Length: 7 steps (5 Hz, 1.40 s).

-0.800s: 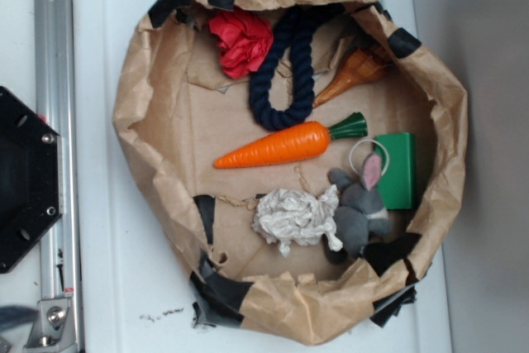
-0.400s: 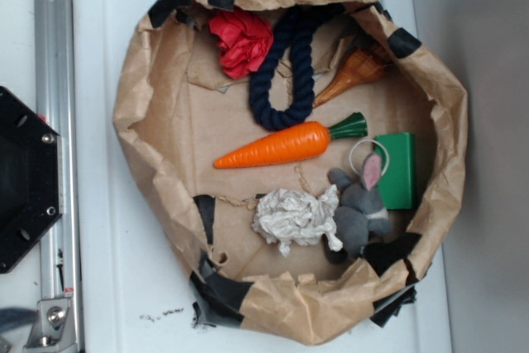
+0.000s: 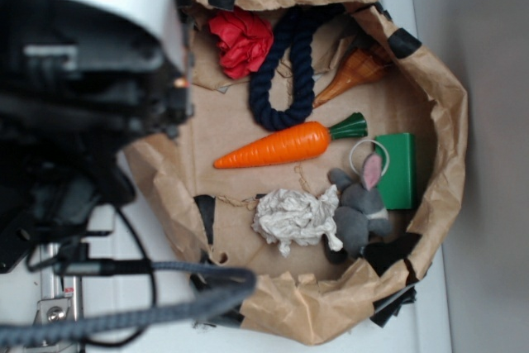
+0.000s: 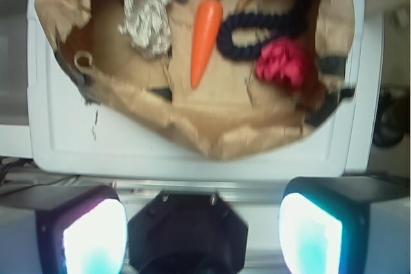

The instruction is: Grab the red paper.

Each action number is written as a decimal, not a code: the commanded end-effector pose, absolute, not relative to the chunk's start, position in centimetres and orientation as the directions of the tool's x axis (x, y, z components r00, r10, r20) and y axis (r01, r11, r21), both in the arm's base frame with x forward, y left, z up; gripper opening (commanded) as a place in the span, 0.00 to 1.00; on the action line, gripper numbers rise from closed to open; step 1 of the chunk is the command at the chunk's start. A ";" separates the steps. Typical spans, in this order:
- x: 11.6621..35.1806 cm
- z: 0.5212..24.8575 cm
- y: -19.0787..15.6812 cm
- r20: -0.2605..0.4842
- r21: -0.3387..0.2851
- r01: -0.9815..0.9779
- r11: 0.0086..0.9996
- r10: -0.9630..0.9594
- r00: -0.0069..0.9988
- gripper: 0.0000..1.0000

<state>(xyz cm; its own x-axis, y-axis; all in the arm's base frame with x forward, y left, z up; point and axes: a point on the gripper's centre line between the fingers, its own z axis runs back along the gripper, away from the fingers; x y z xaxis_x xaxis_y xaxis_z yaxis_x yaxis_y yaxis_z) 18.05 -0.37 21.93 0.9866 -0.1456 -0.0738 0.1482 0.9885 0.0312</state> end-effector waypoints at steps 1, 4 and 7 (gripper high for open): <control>21.3 18.9 0.4 -0.051 -0.073 0.321 0.944 -0.325 0.944 1.00; 21.3 18.9 0.4 -0.051 -0.073 0.321 0.944 -0.325 0.944 1.00; 25.5 11.0 3.4 -0.032 -0.031 0.797 0.604 -0.797 0.603 1.00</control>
<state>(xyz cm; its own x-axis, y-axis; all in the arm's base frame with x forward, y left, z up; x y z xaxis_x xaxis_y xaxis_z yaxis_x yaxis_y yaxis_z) 24.76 3.13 9.43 0.5866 -0.8067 -0.0714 0.8009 0.5910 -0.0967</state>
